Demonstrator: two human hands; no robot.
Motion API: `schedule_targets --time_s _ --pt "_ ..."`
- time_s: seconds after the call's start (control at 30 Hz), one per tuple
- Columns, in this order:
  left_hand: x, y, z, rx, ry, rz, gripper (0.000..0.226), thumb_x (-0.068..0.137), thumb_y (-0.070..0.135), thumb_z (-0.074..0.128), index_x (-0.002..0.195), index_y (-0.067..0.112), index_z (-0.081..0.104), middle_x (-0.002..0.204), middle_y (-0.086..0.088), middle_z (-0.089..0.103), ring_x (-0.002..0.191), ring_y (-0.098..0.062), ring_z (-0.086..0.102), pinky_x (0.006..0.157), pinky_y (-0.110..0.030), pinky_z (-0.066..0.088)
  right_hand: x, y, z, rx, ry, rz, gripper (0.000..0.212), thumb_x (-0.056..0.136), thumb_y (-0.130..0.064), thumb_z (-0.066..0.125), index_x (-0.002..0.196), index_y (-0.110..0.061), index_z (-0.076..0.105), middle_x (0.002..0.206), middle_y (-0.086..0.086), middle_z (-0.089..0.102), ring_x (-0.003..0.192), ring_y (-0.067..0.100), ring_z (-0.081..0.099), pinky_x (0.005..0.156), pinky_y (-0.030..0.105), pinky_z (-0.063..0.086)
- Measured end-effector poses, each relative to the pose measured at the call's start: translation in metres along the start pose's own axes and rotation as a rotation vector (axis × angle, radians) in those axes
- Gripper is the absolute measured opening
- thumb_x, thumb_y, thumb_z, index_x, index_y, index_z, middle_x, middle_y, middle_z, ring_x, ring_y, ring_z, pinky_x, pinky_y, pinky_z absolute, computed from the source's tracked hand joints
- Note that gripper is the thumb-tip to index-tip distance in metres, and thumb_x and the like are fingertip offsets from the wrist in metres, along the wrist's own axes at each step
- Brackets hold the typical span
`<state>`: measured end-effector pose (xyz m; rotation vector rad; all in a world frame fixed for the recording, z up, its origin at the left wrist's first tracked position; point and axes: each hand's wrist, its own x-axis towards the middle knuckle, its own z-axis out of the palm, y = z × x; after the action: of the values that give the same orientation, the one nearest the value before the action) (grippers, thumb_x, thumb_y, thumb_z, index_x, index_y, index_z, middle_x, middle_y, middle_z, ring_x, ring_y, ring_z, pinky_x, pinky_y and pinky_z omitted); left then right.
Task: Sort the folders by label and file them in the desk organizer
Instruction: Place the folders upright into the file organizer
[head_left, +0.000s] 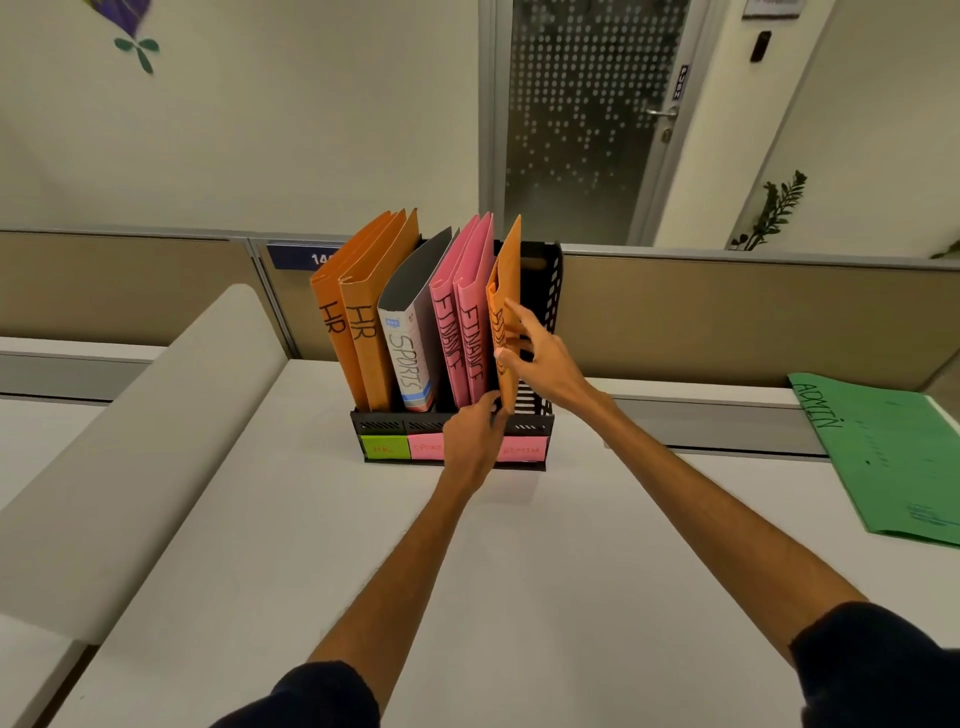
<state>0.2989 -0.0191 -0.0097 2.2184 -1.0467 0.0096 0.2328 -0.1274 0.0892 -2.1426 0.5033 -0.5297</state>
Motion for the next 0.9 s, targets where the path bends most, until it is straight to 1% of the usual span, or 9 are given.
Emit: schedule_targets --time_s 0.1,0.23,0.33,0.43,0.5,0.63,0.73,0.8,0.9 --pt "-0.01 0.004 -0.008 -0.003 -0.006 -0.033 0.043 0.1 0.039 0.048 0.136 0.016 0.05 0.117 -0.004 0.069 0.105 -0.022 0.067 0.086 -0.037 0.053 -0.013 0.004 -0.001 -0.039 -0.09 0.058 0.069 0.096 -0.018 0.056 0.154 -0.028 0.019 0.151 0.007 0.037 0.135 0.029 0.044 0.107 0.055 0.041" --pt "-0.024 0.012 -0.017 0.06 -0.019 -0.082 0.045 0.103 0.042 0.036 0.136 0.014 0.046 0.112 -0.007 0.069 0.1 -0.025 0.066 0.081 -0.04 0.053 -0.034 0.011 -0.002 -0.136 -0.178 0.097 0.06 0.099 -0.017 0.051 0.152 -0.027 0.026 0.155 0.006 0.032 0.14 0.032 0.036 0.108 0.055 0.036" --pt "-0.033 0.016 -0.023 0.068 -0.005 -0.082 0.041 0.104 0.039 0.033 0.133 0.013 0.046 0.108 -0.009 0.07 0.096 -0.026 0.067 0.077 -0.038 0.052 -0.05 0.012 -0.003 -0.126 -0.094 0.094 0.05 0.101 -0.02 0.047 0.149 -0.022 0.033 0.151 0.007 0.041 0.137 0.027 0.042 0.108 0.044 0.039" --pt "-0.042 0.019 -0.029 0.06 -0.03 -0.065 0.039 0.105 0.037 0.033 0.133 0.013 0.044 0.111 -0.009 0.069 0.098 -0.025 0.067 0.078 -0.038 0.053 -0.065 0.015 -0.007 -0.171 0.022 0.078 0.04 0.102 -0.023 0.045 0.141 -0.017 0.045 0.144 0.009 0.046 0.131 0.023 0.047 0.099 0.028 0.038" --pt "-0.048 0.021 -0.033 0.052 -0.042 -0.051 0.039 0.104 0.037 0.034 0.132 0.012 0.045 0.116 -0.009 0.067 0.103 -0.025 0.065 0.081 -0.039 0.053 -0.075 0.015 -0.008 -0.18 0.068 0.073 0.036 0.102 -0.024 0.045 0.137 -0.015 0.048 0.142 0.009 0.047 0.129 0.023 0.048 0.099 0.028 0.038" --pt "-0.058 0.025 -0.037 0.061 -0.052 -0.018 0.043 0.104 0.038 0.034 0.135 0.012 0.045 0.135 -0.009 0.055 0.12 -0.026 0.056 0.099 -0.046 0.047 -0.097 0.02 -0.009 -0.186 0.167 0.096 0.038 0.102 -0.029 0.045 0.136 -0.013 0.048 0.141 0.009 0.047 0.129 0.022 0.047 0.102 0.032 0.039" --pt "-0.067 0.028 -0.033 0.057 -0.065 0.012 0.047 0.104 0.04 0.032 0.138 0.01 0.044 0.139 -0.01 0.053 0.124 -0.026 0.052 0.102 -0.045 0.044 -0.119 0.029 -0.012 -0.187 0.22 0.145 0.04 0.102 -0.03 0.045 0.137 -0.012 0.047 0.142 0.008 0.046 0.129 0.022 0.046 0.102 0.031 0.039" --pt "-0.074 0.033 -0.029 0.037 -0.07 0.016 0.048 0.104 0.04 0.032 0.138 0.01 0.045 0.136 -0.01 0.057 0.122 -0.027 0.055 0.101 -0.046 0.045 -0.134 0.037 -0.017 -0.198 0.228 0.18 0.041 0.102 -0.031 0.046 0.138 -0.011 0.046 0.142 0.009 0.046 0.13 0.022 0.046 0.105 0.035 0.04" --pt "-0.086 0.044 -0.02 0.053 -0.059 0.035 0.04 0.104 0.038 0.033 0.13 0.012 0.048 0.112 -0.009 0.069 0.103 -0.029 0.064 0.09 -0.044 0.048 -0.157 0.051 -0.026 -0.201 0.223 0.216 0.042 0.101 -0.032 0.046 0.136 -0.008 0.046 0.14 0.01 0.047 0.129 0.023 0.046 0.107 0.037 0.04"
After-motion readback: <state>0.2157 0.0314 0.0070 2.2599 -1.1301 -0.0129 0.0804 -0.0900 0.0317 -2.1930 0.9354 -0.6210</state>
